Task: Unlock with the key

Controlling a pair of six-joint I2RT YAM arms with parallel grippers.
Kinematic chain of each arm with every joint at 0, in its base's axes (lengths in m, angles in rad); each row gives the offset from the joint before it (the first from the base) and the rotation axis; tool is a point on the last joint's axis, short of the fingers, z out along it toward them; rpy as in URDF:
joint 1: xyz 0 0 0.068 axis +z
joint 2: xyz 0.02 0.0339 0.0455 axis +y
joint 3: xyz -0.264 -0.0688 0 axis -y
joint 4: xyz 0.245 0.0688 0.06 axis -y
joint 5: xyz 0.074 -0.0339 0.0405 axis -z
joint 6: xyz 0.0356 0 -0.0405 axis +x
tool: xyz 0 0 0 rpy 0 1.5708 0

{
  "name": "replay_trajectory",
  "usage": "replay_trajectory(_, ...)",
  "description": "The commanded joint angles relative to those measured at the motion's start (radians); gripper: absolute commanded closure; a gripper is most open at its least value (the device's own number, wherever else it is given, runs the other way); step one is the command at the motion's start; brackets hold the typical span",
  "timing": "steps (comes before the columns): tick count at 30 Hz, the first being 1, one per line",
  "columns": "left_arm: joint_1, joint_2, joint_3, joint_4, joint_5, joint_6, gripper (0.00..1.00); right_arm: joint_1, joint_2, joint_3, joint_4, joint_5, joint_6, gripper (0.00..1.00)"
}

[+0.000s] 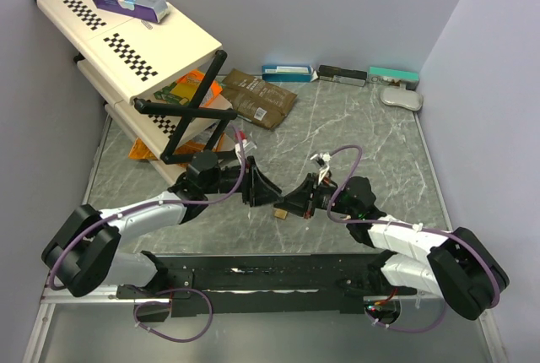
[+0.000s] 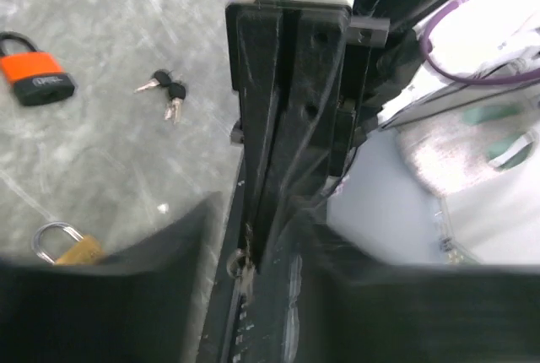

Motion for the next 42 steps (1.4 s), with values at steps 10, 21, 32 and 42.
replay_trajectory(10, -0.11, -0.069, 0.06, -0.406, -0.501, 0.23, 0.02, -0.19, -0.111, 0.016, -0.431, 0.3, -0.063, 1.0)
replay_trajectory(21, -0.268, 0.154, 0.227, -0.649, -0.841, 0.168, 0.05, -0.259, -0.404, 0.013, -0.758, 0.507, -0.141, 1.0)
replay_trajectory(32, -0.378, 0.359, 0.434, -0.908, -1.062, 0.105, 0.08, -0.261, -0.452, -0.017, -0.771, 0.524, -0.124, 1.0)
replay_trajectory(42, -0.411, 0.456, 0.506, -0.962, -1.111, 0.063, 0.23, -0.259, -0.467, -0.033, -0.76, 0.507, -0.115, 1.0)
